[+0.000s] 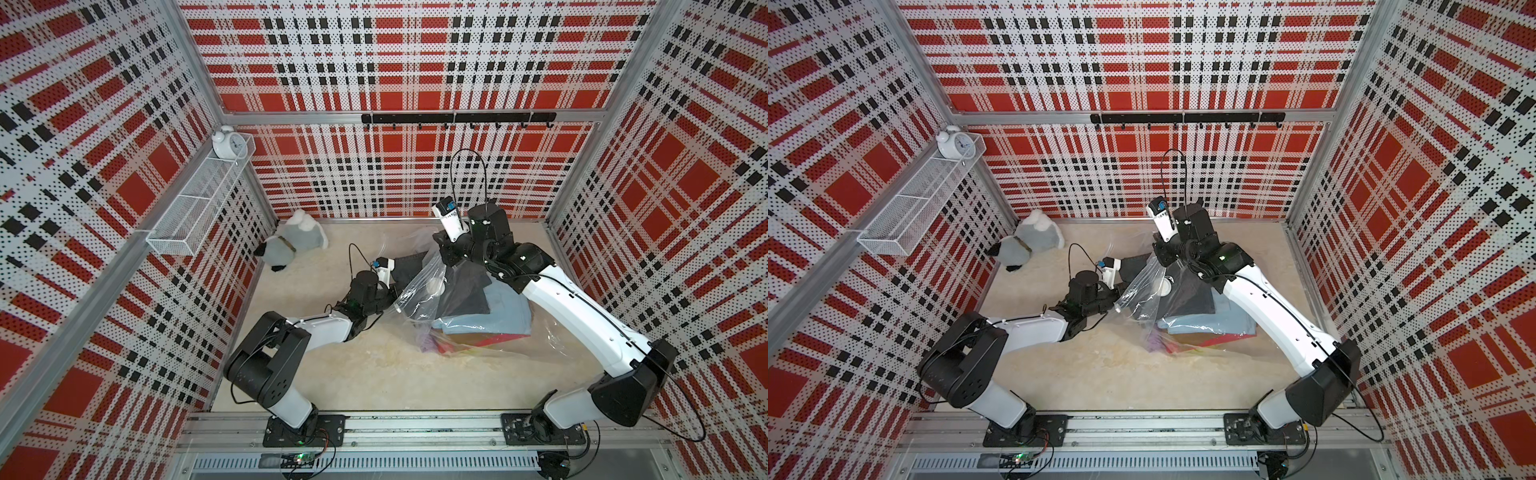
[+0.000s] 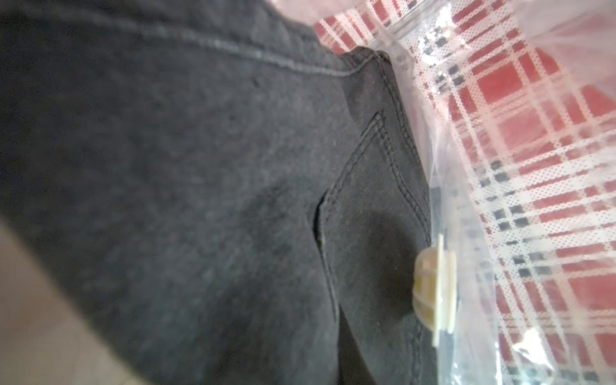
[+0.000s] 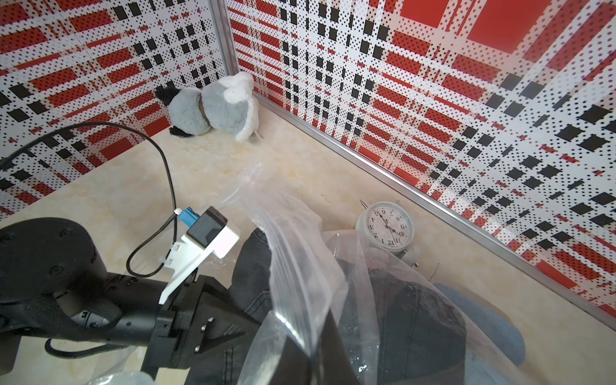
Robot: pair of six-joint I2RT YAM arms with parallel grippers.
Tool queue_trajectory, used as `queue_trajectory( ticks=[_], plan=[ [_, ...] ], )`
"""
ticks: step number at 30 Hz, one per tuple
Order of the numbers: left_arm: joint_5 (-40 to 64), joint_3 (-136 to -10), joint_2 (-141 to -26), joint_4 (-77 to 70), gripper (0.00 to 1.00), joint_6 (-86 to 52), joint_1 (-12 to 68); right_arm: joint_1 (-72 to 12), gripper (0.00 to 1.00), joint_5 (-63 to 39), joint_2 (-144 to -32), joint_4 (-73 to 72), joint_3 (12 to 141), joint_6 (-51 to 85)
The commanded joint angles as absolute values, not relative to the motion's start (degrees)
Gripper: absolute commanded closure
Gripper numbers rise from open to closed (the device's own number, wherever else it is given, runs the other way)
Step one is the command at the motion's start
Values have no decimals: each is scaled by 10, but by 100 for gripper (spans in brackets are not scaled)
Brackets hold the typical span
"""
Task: Take the trousers out of the vacuum bag
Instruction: Take out the trousers from the vacuum bag.
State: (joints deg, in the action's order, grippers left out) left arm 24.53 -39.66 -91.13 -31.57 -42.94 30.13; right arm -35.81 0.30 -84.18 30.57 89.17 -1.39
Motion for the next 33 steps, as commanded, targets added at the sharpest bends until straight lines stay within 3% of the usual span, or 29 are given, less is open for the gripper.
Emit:
queue_trajectory(
  ticks=[1,10,15,33],
  plan=[
    [261,-428,-874,-344,100,-425,292,-354,100,35,-816,292,884,-20],
    [229,-497,-818,-205,100,-354,289,-317,100,38,-824,286,849,5],
    [157,-547,-775,-76,100,-297,284,-295,100,23,-821,273,826,13],
    [208,-647,-641,84,100,-280,121,-236,100,21,-799,258,749,34]
  ],
)
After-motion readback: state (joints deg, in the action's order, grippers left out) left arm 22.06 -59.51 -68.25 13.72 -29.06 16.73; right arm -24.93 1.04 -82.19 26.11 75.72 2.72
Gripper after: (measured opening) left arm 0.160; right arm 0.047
